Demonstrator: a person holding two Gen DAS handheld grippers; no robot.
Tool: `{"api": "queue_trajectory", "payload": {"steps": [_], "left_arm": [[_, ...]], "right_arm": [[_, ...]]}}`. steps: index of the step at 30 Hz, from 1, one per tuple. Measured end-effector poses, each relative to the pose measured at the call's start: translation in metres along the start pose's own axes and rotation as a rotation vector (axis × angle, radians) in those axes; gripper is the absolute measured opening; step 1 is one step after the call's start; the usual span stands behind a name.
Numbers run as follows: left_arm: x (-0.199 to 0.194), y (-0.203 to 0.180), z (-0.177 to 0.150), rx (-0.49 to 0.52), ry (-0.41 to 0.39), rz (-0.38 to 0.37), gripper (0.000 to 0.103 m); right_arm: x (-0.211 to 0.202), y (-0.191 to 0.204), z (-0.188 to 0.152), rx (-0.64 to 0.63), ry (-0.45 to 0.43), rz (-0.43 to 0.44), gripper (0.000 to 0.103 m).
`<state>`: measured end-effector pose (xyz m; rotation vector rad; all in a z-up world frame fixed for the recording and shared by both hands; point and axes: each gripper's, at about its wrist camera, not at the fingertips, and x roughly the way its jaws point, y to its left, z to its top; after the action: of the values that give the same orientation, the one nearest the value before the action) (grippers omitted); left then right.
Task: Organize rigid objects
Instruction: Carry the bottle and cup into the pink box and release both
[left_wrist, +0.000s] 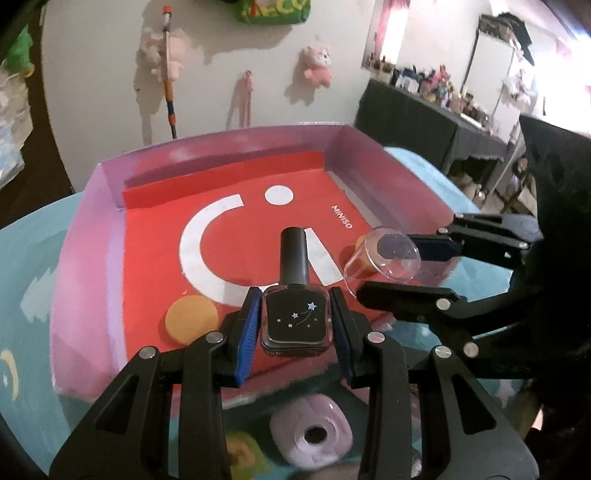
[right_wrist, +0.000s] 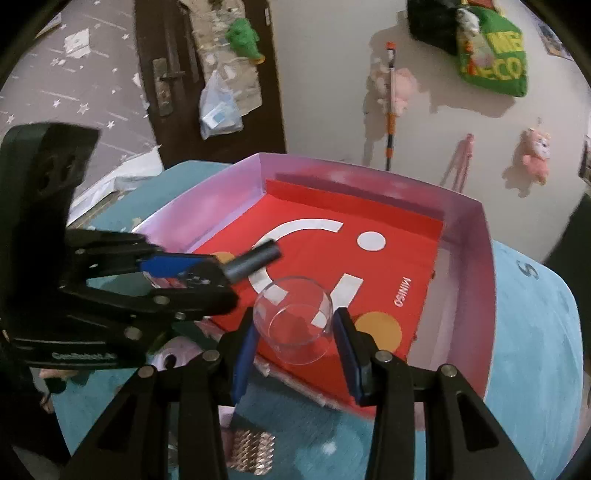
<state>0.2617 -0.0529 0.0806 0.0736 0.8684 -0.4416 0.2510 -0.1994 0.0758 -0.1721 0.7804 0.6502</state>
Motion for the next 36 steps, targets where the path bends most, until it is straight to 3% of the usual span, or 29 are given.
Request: {"api": "queue_trajectory", "payload": {"steps": [10,36], "left_arm": [[0.031,0.001,0.007,0.05,0.073,-0.008,0.034],[0.043,0.001,0.005,0.063,0.118,0.005,0.034]], "right_arm": [[0.022,-0.013,0.001,-0.068,0.062,0.078,0.044],[0.047,-0.021,0.001,-0.11,0.154,0.11,0.044]]}}
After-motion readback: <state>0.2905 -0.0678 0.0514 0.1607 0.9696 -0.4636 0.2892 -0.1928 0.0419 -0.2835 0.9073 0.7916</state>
